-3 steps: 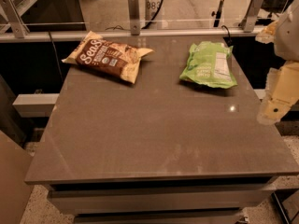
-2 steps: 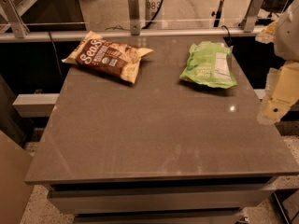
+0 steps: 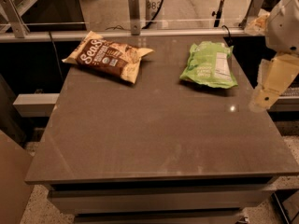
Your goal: Pick brown chip bag
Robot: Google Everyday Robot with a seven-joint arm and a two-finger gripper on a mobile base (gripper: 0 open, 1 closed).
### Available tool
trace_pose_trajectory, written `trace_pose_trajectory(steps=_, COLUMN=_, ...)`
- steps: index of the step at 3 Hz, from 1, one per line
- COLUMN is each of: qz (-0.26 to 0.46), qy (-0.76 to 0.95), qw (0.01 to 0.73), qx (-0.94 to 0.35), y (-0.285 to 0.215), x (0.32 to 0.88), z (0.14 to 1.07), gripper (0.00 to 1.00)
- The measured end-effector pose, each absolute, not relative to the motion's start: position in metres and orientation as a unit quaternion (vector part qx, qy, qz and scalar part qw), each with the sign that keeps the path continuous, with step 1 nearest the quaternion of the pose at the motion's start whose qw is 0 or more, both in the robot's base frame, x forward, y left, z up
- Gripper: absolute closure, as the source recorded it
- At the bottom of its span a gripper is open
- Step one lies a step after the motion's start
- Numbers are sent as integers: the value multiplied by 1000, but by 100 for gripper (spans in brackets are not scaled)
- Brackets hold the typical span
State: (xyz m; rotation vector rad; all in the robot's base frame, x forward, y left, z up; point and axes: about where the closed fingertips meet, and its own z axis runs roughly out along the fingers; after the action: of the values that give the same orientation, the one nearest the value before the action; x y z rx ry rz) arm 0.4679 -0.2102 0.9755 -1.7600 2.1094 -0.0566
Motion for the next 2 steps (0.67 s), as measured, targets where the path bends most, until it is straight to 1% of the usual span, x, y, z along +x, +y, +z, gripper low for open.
trace_pose_trajectory(steps=1, qz=-1, qy=717, qw=222, qx=-660, y=-196, x=507, z=970, gripper=0)
trace_pose_trajectory(steps=2, qz=46, qy=671, qw=270, qx=-689, y=-169, x=571, z=951, gripper=0)
